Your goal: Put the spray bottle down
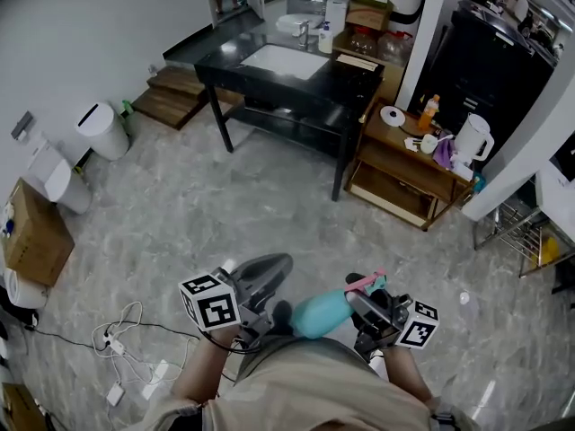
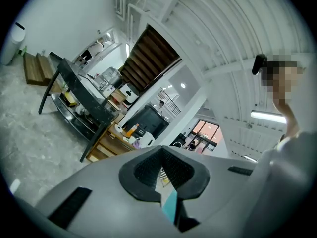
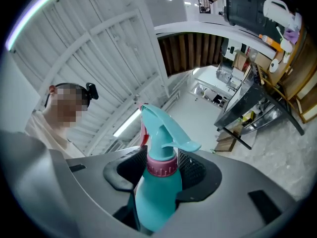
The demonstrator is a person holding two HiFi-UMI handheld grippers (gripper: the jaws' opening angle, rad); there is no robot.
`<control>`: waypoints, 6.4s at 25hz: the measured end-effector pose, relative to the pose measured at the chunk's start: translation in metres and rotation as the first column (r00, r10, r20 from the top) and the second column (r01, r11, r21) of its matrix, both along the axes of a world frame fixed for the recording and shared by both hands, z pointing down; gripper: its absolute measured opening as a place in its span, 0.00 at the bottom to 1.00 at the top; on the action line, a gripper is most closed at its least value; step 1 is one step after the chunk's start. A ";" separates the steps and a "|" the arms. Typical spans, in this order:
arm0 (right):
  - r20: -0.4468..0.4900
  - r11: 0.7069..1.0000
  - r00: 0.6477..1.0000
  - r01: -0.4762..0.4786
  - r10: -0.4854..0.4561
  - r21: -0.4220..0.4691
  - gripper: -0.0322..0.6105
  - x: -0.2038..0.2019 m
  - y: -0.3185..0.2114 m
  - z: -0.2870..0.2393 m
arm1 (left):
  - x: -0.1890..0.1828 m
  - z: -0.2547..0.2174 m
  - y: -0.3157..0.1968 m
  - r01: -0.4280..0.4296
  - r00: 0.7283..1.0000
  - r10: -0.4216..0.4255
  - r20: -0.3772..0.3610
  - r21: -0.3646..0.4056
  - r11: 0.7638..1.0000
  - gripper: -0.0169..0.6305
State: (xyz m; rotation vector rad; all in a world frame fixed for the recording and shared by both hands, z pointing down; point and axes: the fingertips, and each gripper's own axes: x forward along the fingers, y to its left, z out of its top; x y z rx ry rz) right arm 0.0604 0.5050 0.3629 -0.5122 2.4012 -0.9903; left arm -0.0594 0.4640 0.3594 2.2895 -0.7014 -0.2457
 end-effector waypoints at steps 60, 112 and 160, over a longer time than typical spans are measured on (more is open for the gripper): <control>-0.095 0.991 0.987 0.130 -0.132 -0.025 0.36 -0.106 -0.255 0.004 | -0.108 0.020 -0.220 0.134 0.991 -0.134 0.030 -0.012 0.991 0.04; -0.027 0.999 0.999 -0.018 0.019 0.032 0.36 0.095 -0.457 0.004 | 0.033 -0.009 -0.412 0.190 0.948 -0.204 0.243 0.081 0.979 0.04; -0.563 0.946 0.769 -0.169 0.302 0.277 0.36 0.020 -0.631 -0.005 | -0.027 0.002 -0.638 -0.032 0.986 0.009 0.166 0.134 0.991 0.04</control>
